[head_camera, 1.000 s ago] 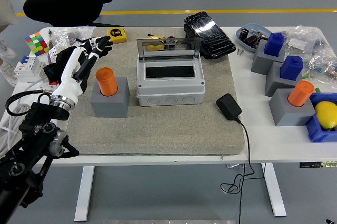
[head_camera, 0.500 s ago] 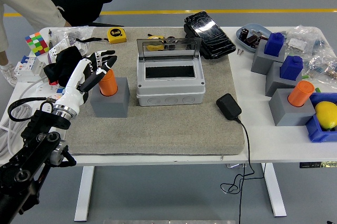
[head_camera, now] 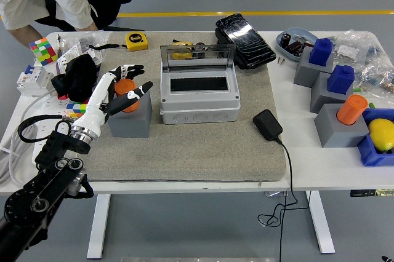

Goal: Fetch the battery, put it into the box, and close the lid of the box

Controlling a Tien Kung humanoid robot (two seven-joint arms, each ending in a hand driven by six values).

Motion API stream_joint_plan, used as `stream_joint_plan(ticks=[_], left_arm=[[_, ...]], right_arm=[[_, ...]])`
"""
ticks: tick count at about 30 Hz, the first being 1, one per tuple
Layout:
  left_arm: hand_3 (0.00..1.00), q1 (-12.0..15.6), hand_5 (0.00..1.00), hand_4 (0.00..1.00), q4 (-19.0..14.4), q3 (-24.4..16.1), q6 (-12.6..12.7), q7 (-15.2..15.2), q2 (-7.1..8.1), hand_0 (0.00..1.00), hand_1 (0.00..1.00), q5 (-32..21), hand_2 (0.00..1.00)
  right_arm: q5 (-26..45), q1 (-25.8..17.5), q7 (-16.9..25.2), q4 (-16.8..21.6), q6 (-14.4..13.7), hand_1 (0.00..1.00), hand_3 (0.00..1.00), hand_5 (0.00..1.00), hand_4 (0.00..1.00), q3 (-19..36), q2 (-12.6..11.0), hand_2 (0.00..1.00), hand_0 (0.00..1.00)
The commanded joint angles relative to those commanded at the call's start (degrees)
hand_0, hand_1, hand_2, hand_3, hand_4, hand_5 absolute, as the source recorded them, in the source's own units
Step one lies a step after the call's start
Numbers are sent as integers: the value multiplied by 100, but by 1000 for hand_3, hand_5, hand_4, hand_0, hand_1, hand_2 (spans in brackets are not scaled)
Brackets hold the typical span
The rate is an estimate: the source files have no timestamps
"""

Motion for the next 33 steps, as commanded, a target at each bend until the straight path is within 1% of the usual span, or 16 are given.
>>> stream_joint_plan(ticks=[4, 6, 10, 16, 23, 24, 29, 30, 33], left_arm=[[699, -4, 324, 998, 82, -74, 99, -175, -2, 792, 793, -191, 738], [717, -6, 321, 998, 98, -72, 107, -229, 19, 780, 791, -300, 745], [717, 3, 321, 998, 103, -62, 124, -319, 37, 780, 791, -443, 745], [726, -6, 327, 998, 196, 43, 64, -227, 28, 770, 792, -414, 750], [724, -6, 338, 998, 310, 109, 77, -184, -12, 767, 793, -368, 753], [715, -11, 293, 998, 333, 117, 89, -176, -20, 618, 746, -357, 741], [715, -23, 293, 998, 422, 137, 147, -171, -77, 618, 746, -331, 741], [651, -23, 98, 998, 442, 136, 162, -176, -96, 477, 644, -335, 629], [651, -33, 98, 998, 501, 119, 232, -215, -162, 477, 644, -364, 629]], right_arm=[[9, 1, -2, 0, 3, 592, 550, 493, 925, -23, -9, 592, 555], [18, -2, -5, -1, 6, 592, 551, 492, 926, -46, -15, 592, 556], [26, -6, -5, -1, 10, 592, 551, 492, 926, -68, -18, 592, 556], [18, -11, 4, 5, 21, 592, 551, 492, 927, -73, -11, 592, 557], [15, -11, 5, 3, 21, 592, 551, 491, 928, -47, -8, 592, 556], [21, -19, 4, 0, 21, 592, 551, 492, 928, -45, -7, 592, 557], [27, -46, 2, -4, 24, 592, 551, 492, 928, -31, 4, 592, 557], [25, -50, 3, -4, 24, 592, 552, 491, 931, -26, 8, 593, 555], [21, -58, 6, -4, 24, 592, 552, 491, 931, -8, 21, 593, 555]])
